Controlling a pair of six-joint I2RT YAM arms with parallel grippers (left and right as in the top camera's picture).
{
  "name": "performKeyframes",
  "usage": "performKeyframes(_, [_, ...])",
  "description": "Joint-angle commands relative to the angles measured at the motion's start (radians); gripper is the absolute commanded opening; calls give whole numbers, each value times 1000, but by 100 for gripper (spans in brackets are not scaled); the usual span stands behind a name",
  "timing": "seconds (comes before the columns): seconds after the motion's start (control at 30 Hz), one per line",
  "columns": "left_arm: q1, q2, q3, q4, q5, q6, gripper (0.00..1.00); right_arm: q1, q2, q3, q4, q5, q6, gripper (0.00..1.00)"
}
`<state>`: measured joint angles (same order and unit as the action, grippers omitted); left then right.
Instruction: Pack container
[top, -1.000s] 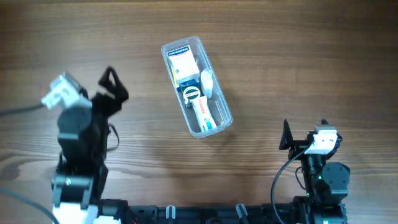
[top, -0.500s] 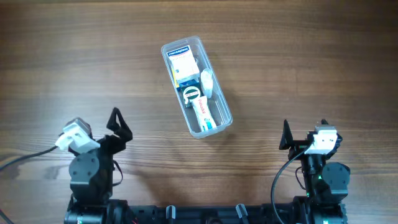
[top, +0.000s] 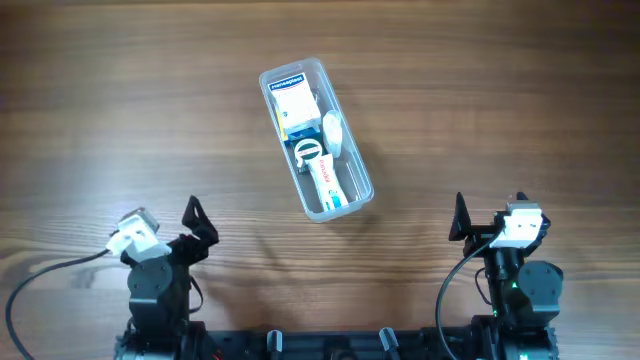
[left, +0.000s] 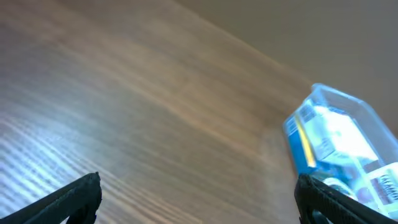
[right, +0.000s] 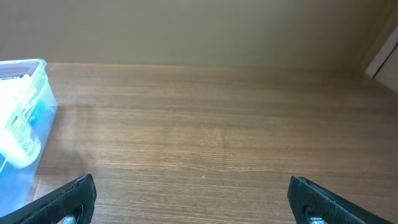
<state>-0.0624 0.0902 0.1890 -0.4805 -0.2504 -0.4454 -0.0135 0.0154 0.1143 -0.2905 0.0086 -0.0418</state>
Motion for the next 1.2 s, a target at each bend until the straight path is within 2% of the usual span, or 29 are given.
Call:
performKeyframes(0.0, [8, -40, -43, -8, -49, 24, 100, -6, -11, -5, 4, 20, 15, 100])
performKeyframes(0.27, [8, -47, -51, -7, -50, 99, 100, -6, -11, -5, 4, 20, 16, 100])
performKeyframes(1.17, [8, -42, -51, -7, -50, 101, 100, -6, -11, -5, 4, 20, 16, 100])
